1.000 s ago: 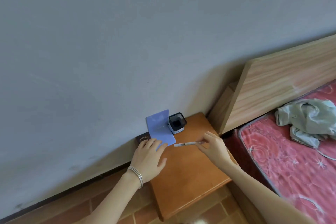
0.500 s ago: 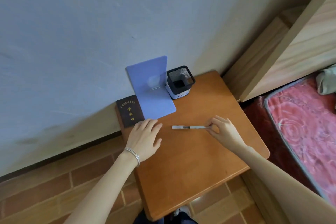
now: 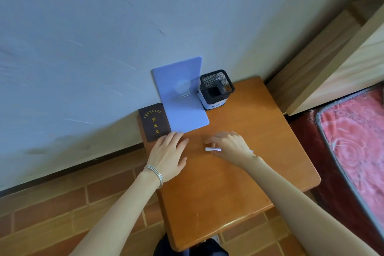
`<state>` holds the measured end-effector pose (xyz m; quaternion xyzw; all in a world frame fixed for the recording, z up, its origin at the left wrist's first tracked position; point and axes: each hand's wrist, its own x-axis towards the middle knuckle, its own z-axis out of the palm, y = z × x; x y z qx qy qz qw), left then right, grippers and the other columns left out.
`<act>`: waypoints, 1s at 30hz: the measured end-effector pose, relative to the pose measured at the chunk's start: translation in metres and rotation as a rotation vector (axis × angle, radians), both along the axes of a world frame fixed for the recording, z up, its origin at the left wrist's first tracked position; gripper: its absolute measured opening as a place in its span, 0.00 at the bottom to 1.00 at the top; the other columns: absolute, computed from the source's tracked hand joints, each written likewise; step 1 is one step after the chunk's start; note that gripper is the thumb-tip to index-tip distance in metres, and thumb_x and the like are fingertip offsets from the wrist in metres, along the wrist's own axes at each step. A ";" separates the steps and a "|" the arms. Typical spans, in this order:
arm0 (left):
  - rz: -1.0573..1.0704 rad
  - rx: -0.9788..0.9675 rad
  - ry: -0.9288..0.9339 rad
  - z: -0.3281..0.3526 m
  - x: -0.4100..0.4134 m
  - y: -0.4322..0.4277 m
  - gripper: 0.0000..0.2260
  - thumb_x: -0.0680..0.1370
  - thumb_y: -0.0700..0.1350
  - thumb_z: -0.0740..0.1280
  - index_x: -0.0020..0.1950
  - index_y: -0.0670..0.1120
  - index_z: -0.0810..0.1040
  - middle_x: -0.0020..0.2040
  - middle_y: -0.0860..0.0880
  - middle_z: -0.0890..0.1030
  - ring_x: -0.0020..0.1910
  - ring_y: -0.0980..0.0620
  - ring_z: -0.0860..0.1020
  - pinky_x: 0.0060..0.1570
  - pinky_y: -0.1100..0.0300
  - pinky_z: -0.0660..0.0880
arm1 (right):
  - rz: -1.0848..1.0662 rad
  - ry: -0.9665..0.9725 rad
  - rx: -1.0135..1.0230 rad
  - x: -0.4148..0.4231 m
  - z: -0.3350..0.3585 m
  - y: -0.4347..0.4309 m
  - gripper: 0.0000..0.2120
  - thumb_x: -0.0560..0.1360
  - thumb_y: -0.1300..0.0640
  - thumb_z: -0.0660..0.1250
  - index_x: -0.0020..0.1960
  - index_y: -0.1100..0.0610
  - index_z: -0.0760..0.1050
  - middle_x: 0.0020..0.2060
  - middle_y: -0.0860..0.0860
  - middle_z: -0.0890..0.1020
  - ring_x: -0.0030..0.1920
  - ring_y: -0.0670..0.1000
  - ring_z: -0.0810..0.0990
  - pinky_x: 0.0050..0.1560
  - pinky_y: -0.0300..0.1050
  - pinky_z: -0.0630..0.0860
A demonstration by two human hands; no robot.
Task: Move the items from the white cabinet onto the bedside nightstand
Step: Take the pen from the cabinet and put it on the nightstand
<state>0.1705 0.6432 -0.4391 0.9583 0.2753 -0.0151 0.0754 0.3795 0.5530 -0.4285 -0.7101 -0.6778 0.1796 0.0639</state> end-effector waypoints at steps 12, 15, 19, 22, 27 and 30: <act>0.036 -0.002 -0.072 0.066 0.027 0.030 0.21 0.70 0.49 0.72 0.61 0.44 0.78 0.61 0.42 0.78 0.61 0.42 0.75 0.54 0.47 0.75 | -0.827 0.679 0.647 0.061 0.151 0.055 0.07 0.73 0.62 0.68 0.51 0.55 0.74 0.39 0.43 0.76 0.36 0.39 0.74 0.38 0.30 0.69; 0.018 0.020 -0.117 0.076 0.030 0.036 0.22 0.67 0.48 0.75 0.59 0.43 0.79 0.58 0.42 0.79 0.58 0.42 0.77 0.50 0.48 0.76 | -0.899 0.671 0.613 0.066 0.142 0.063 0.07 0.74 0.60 0.68 0.50 0.56 0.73 0.40 0.43 0.77 0.36 0.41 0.76 0.36 0.29 0.69; 0.030 0.015 -0.163 0.076 0.031 0.041 0.22 0.66 0.47 0.76 0.59 0.43 0.80 0.58 0.42 0.79 0.56 0.42 0.77 0.49 0.48 0.77 | -0.889 0.563 0.418 0.061 0.102 0.070 0.06 0.73 0.59 0.69 0.47 0.56 0.73 0.39 0.44 0.77 0.41 0.47 0.76 0.36 0.28 0.69; 0.046 -0.008 -0.156 0.077 0.028 0.040 0.22 0.66 0.47 0.76 0.58 0.43 0.80 0.57 0.43 0.79 0.56 0.43 0.78 0.49 0.48 0.77 | -0.861 0.510 0.258 0.058 0.087 0.071 0.13 0.73 0.57 0.70 0.56 0.58 0.74 0.49 0.49 0.78 0.49 0.48 0.75 0.45 0.39 0.71; 0.007 0.003 -0.132 0.117 0.028 0.043 0.21 0.67 0.47 0.75 0.58 0.43 0.80 0.56 0.43 0.79 0.56 0.43 0.77 0.49 0.50 0.76 | -0.637 0.314 0.120 0.058 0.123 0.055 0.27 0.73 0.52 0.69 0.69 0.57 0.67 0.65 0.53 0.72 0.64 0.53 0.70 0.60 0.43 0.67; -0.028 0.030 -0.171 0.170 0.043 0.048 0.20 0.68 0.49 0.69 0.58 0.43 0.80 0.56 0.44 0.80 0.55 0.44 0.78 0.49 0.51 0.76 | -0.521 0.163 0.113 0.060 0.176 0.033 0.28 0.74 0.51 0.69 0.71 0.56 0.65 0.68 0.53 0.70 0.66 0.54 0.69 0.66 0.52 0.65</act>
